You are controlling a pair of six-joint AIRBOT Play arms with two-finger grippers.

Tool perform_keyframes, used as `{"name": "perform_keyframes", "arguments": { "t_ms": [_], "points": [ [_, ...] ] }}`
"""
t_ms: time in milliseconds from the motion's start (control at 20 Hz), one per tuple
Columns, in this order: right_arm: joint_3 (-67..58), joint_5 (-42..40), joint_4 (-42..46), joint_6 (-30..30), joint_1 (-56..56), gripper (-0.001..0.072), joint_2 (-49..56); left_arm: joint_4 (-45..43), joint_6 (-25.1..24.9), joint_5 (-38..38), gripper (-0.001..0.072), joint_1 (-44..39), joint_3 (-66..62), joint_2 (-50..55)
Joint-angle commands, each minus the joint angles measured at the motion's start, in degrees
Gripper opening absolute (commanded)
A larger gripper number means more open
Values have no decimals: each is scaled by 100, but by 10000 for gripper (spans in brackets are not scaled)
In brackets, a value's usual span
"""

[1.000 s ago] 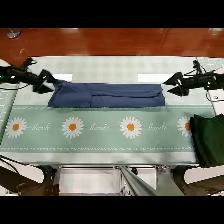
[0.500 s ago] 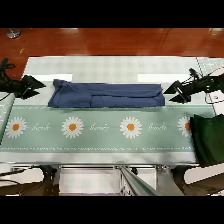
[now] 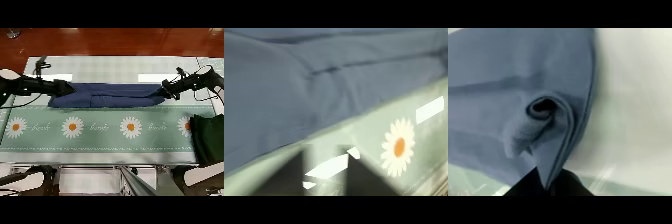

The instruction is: Fold the shirts.

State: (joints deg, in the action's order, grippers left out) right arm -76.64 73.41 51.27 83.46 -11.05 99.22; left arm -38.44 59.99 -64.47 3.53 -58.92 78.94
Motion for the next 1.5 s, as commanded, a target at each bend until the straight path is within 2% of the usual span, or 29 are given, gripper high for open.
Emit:
{"name": "perform_keyframes", "arguments": {
  "t_ms": [0,50,150,350,450,650,950,1050,1150,1300,1450],
  "points": [
    [-24,201,577,-90,46,17,-809,81,-155,358,27,-857,9,149],
    [122,238,695,-90,57,17,-1167,70,-299,570,27,-1167,9,151],
    [629,219,837,-101,57,17,-2046,-17,-223,1180,25,-1853,-24,186],
    [1722,186,1102,-7,57,17,-3934,-638,743,1956,25,-3117,-737,846],
    [2050,258,1139,122,57,16,-4638,-636,1294,1875,25,-3515,-1401,1464],
    [2197,496,1067,297,57,16,-5414,-634,1991,1464,25,-4393,-2498,2636],
    [2197,501,776,341,367,17,-5604,-570,2000,527,27,-5536,-3504,3620],
    [2194,389,787,439,595,17,-5604,-577,2004,219,26,-5458,-3626,3633],
    [2194,358,793,514,658,17,-5606,-577,2011,-192,26,-5027,-3807,3606],
    [2194,358,717,581,669,17,-5604,-568,2179,-713,26,-3919,-4017,3333],
    [2090,334,713,640,1025,17,-5425,-577,2149,-898,26,-2634,-4013,2588]
  ]
}}
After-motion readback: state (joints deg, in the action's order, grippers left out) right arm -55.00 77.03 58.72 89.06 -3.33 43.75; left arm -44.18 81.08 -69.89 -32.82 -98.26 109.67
